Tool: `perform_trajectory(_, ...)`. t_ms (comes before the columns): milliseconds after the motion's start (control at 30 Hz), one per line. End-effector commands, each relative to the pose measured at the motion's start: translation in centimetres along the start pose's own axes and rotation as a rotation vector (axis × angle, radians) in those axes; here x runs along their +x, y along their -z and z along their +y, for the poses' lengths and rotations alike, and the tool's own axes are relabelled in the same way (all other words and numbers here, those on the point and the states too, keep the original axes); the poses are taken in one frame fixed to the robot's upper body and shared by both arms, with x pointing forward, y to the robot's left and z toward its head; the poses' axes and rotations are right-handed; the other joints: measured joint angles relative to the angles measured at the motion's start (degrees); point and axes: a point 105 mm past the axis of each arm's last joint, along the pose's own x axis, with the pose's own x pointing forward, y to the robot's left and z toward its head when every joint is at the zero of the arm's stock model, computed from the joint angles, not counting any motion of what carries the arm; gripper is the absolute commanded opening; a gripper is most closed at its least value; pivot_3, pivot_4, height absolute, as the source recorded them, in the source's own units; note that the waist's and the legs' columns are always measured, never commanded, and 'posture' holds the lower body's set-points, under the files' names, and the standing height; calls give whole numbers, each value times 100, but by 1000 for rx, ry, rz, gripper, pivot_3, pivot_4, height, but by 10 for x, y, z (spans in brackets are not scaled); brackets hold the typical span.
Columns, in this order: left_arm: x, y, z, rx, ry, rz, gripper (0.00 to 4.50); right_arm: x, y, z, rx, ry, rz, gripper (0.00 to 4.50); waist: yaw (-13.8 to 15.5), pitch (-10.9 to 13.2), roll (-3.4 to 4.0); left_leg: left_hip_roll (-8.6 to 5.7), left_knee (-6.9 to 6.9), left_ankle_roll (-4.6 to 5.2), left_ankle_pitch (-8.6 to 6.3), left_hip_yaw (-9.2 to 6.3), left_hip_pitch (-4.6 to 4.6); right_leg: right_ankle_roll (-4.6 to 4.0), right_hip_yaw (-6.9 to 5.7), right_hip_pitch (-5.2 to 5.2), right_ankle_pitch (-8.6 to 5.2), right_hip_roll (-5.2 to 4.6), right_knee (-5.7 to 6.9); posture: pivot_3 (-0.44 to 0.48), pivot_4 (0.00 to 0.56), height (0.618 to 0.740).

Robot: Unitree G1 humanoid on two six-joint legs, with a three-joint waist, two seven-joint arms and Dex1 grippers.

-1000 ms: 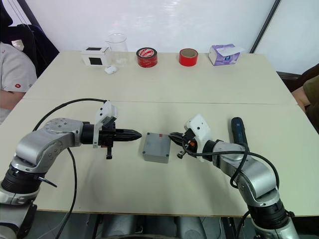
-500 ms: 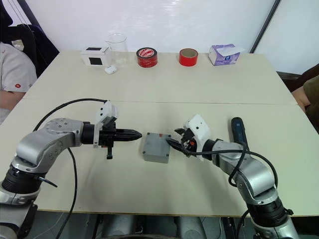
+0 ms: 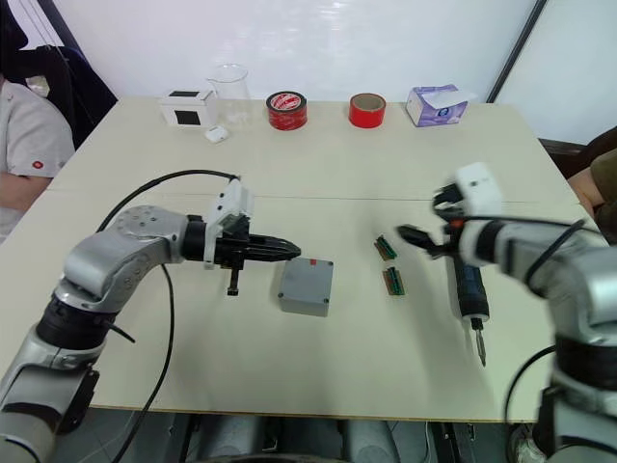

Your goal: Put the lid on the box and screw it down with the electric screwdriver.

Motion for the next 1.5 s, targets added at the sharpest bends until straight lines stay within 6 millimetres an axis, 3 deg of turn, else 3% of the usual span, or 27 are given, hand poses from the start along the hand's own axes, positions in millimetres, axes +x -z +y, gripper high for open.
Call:
perform_trajectory(33, 11, -10, -6, 100, 62, -5, 0, -11, 14, -11, 90, -35, 142, 4466, -18, -1, 1, 2, 1, 2, -1, -1, 1, 1, -1, 0, 1, 2, 1, 0, 150, 740)
perform_trajectory(200, 30, -27, -11, 159, 88, -80, 0, -19, 48, -28, 182, -30, 326, 4466, -12, 1, 8, 3, -4, 4, -2, 3, 3, 2, 3, -1, 1, 4, 0, 0, 150, 740)
perform_trajectory(433, 45, -20, -21, 170, 87, -76, 0, -18, 57, -27, 199, -66, 434, 4466, -25, 0, 12, 2, 0, 4, -2, 1, 7, 3, 17, -3, 1, 4, 1, 0, 150, 740)
perform_trajectory(667, 56, -18, -32, 129, 85, -122, 0, -3, 60, -30, 265, -86, 501, 4466, -7, 0, 11, 2, 2, 4, -2, -2, 3, 3, 18, -5, 1, 0, 0, 0, 150, 740)
perform_trajectory(967, 56, -14, -29, 85, 18, -146, 0, 19, 69, -27, 228, -110, 596, 4466, -8, 0, 13, 2, 2, 4, -2, -3, 1, 3, 17, -7, 1, 1, 0, 0, 150, 740)
perform_trajectory(1067, 56, -12, -30, 70, 4, -149, 0, 22, 75, -25, 207, -123, 632, 3872, -8, 0, 13, 2, 2, 4, -2, -4, 1, 3, 17, -8, 1, 1, 0, 0, 150, 740)
perform_trajectory(1267, 54, -11, -29, 54, -14, -153, 0, 32, 78, -20, 208, -152, 643, 1869, -12, 0, 8, 2, 3, 4, -2, -5, 2, 3, 16, -6, 1, 1, 0, 0, 150, 740)
perform_trajectory(1467, 49, -8, -22, 40, -38, -141, 0, 37, 73, -23, 227, -143, 589, 1764, -41, -11, -13, 7, 4, 4, -2, -5, 21, 3, 15, 11, 1, 7, 0, 0, 150, 740)
perform_trajectory(1500, 42, -7, -14, 34, -70, -137, 0, 36, 60, -32, 182, -103, 516, 1764, -45, -10, -13, 8, 4, 4, -2, -4, 27, 2, 15, 16, 1, 7, 0, 0, 150, 740)
